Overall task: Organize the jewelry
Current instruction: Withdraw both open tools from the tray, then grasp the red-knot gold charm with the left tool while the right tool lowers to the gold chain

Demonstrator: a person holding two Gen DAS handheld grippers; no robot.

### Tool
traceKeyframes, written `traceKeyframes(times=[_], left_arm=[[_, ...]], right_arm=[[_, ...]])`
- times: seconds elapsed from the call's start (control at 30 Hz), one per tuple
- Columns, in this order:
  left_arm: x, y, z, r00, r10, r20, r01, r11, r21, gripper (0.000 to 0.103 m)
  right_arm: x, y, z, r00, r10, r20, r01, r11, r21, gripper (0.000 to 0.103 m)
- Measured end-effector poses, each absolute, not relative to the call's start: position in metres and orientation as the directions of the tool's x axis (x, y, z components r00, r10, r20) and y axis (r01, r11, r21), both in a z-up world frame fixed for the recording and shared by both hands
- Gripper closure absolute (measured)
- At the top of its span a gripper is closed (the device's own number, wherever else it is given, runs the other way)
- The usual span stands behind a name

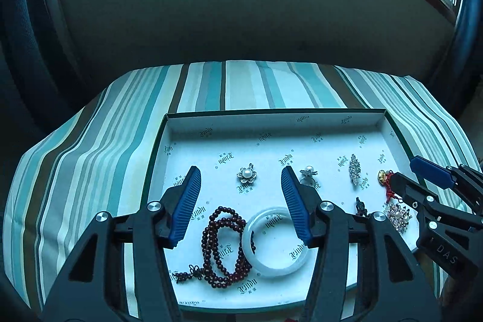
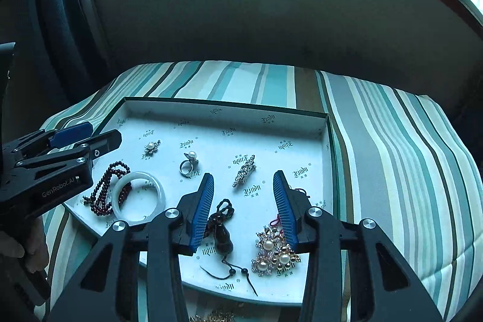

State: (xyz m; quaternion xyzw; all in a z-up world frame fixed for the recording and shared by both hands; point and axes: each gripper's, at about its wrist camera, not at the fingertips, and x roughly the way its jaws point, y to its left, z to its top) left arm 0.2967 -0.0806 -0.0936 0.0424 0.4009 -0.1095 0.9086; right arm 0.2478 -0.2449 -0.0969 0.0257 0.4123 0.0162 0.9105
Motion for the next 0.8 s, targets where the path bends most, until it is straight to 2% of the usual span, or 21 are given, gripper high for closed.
traceKeyframes(times=[0.27, 0.8], left_arm=[[0.237, -0.068, -0.090, 0.640, -0.182, -0.746, 0.253, 0.967, -0.019, 0.048], [0.172, -0.063, -0.142, 0.526, -0.153, -0.836, 0.266, 0.964, -0.010, 0.048]], right_arm=[[0.194, -0.238, -0.098, 0.622, 0.051, -0.782, -0.014, 0.998, 0.054, 0.061], [0.136, -0.233, -0.134, 0.520, 0.069, -0.851, 0.001, 0.997, 0.081, 0.061]])
